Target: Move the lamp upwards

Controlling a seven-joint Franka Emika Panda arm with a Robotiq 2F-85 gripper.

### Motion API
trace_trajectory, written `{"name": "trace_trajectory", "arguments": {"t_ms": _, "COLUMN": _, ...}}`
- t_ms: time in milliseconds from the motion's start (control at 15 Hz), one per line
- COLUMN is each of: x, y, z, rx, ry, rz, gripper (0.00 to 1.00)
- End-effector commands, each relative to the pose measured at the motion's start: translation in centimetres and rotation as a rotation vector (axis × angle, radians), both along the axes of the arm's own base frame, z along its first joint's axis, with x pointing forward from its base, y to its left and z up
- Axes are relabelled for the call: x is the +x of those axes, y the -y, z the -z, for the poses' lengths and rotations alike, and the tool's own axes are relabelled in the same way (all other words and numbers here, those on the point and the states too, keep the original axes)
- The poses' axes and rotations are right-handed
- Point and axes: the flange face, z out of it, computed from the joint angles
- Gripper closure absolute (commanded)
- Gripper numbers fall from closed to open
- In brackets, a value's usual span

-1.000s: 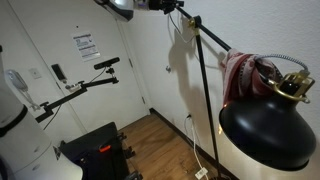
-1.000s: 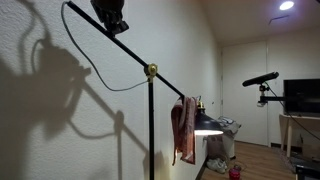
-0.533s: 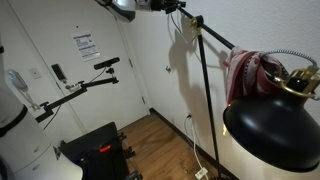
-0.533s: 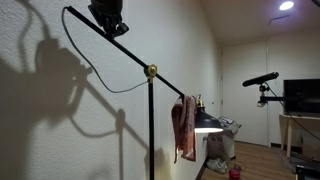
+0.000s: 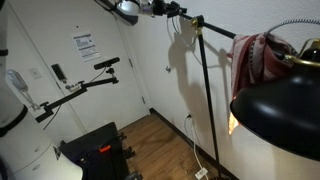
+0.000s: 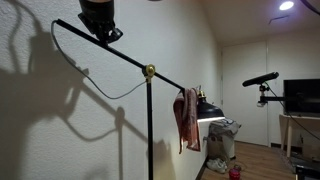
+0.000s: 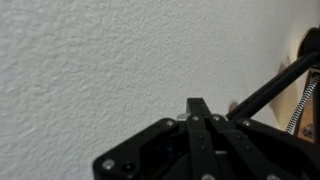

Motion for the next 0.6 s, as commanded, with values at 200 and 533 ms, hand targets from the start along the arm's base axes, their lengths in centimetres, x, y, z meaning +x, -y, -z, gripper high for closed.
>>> {"name": "trace_trajectory", "arguments": {"t_ms": 200, "x": 1.1, "y": -2.4, "z": 8.3, "rx": 0.035, "ry": -0.195, "rz": -0.024, "gripper": 1.00}}
{"name": "trace_trajectory", "arguments": {"t_ms": 533, "x": 1.3, "y": -3.3, "z": 10.4, "rx": 0.069, "ry": -0.281, "rz": -0.040, "gripper": 1.00}}
